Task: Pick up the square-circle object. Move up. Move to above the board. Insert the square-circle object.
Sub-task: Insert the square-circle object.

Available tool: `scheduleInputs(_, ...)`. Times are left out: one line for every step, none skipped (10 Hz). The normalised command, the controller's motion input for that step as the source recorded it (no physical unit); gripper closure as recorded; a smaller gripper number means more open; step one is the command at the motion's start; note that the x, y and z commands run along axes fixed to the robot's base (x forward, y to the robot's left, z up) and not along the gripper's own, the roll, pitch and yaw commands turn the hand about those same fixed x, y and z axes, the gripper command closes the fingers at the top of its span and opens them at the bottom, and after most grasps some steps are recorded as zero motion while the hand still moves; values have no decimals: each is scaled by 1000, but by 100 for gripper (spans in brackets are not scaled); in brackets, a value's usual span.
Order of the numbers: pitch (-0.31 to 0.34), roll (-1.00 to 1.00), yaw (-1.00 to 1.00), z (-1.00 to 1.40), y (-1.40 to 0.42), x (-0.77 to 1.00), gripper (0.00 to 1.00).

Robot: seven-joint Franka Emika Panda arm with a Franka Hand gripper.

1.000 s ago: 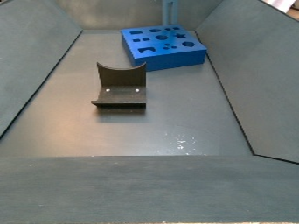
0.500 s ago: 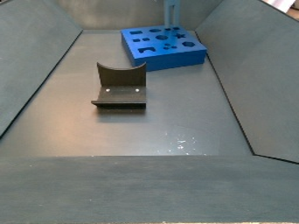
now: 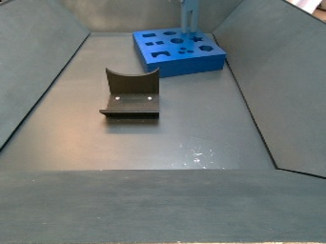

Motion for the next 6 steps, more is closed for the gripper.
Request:
scheduleInputs(-89,0,0,-117,0,-60,100)
scheduleInputs(-211,0,14,-469,-54,-174,100)
scheduleInputs(-319,39,0,-666,-94,-260,100)
scheduleInputs(-291,149,-51,-660,-111,-220,100)
scheduleInputs(-241,209,0,-631,0,-23,100)
scheduleInputs(-193,144,0,-629,17,420,100)
